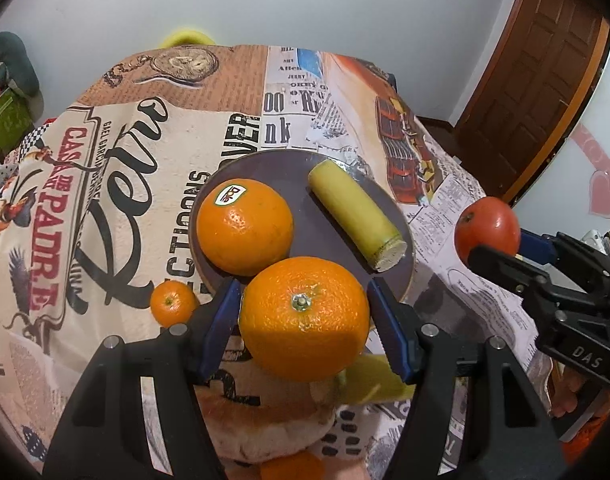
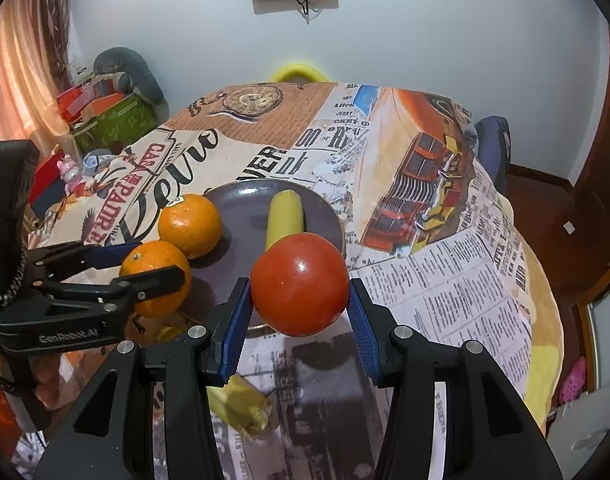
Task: Organize fruits
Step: 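Carry the orange onto the plate and open the left tool while the right tool carries the tomato, then lower the tomato onto the plate beside the oranges and open the right tool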
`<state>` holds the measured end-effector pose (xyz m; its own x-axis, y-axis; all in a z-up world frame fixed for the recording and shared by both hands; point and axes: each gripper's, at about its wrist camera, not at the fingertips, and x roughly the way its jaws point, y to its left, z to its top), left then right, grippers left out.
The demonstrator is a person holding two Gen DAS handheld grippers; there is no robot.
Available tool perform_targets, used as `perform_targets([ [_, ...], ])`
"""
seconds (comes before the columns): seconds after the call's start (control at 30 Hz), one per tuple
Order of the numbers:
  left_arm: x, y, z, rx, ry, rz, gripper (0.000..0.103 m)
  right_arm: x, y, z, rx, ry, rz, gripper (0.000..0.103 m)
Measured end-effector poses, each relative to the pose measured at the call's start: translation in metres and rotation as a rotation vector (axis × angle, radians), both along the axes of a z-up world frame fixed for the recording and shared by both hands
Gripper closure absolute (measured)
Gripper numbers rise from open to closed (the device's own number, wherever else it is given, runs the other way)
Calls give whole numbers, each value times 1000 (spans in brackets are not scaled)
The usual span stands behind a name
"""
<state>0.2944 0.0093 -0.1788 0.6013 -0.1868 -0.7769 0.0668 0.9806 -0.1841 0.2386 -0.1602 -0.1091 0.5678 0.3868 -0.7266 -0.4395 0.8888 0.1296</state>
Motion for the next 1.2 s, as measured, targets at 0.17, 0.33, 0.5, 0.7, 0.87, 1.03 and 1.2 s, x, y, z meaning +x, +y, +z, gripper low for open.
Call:
perform_targets([
  [0.17,8,2,-5,-14,15,10,38,6,6,0,-6,-4,17,59],
  [0.33,16,3,-10,-27,31,12,38,11,12,0,0,-7,30,59],
  [0.5,15,3,4,24,-39,18,37,17,15,-3,-1,1,32,58],
  [0.7,8,19,13,19,-69,39,36,26,25,-5,-8,11,43,59],
  [0.87,1,36,18,35,-91,62,36,37,41,-2,-25,0,65,59],
  [1.03,2,56,18,36,-100,92,36,51,58,4,-23,-14,79,58],
  [1.2,4,69,17,36,-106,107,36,65,76,6,-24,-10,99,58],
])
